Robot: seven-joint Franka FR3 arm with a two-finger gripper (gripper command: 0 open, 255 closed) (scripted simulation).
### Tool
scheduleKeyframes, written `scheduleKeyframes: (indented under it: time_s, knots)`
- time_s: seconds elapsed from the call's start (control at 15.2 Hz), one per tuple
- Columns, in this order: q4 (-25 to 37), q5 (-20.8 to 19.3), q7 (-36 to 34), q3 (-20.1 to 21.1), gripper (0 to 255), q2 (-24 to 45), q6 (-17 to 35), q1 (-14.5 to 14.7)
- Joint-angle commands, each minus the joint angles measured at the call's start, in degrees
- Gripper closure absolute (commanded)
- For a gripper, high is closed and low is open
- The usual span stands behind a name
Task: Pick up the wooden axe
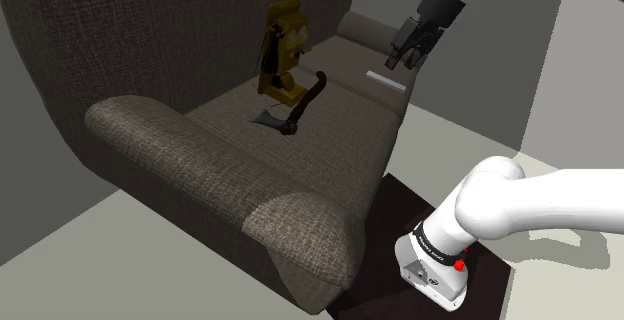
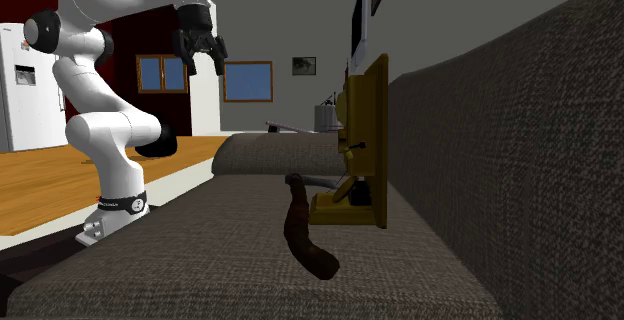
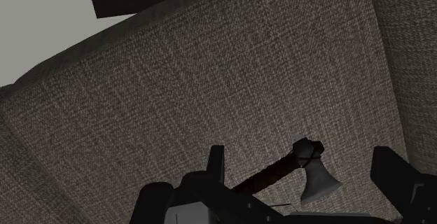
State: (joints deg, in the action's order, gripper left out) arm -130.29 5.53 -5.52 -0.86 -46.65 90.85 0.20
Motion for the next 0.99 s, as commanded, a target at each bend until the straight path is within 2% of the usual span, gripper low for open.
scheduleKeyframes:
  time_s: [0.0,0.46,0.92]
  knots:
    - [0.0,0.0,0.0,0.0,0,0.0,0.0,0.0]
    - [-1.8,2.4,-11.3,3.2,0,10.4,13.1,-3.6]
    - [-0.2,3.5,-22.3,5.5,0,22.8,24.8,-7.0]
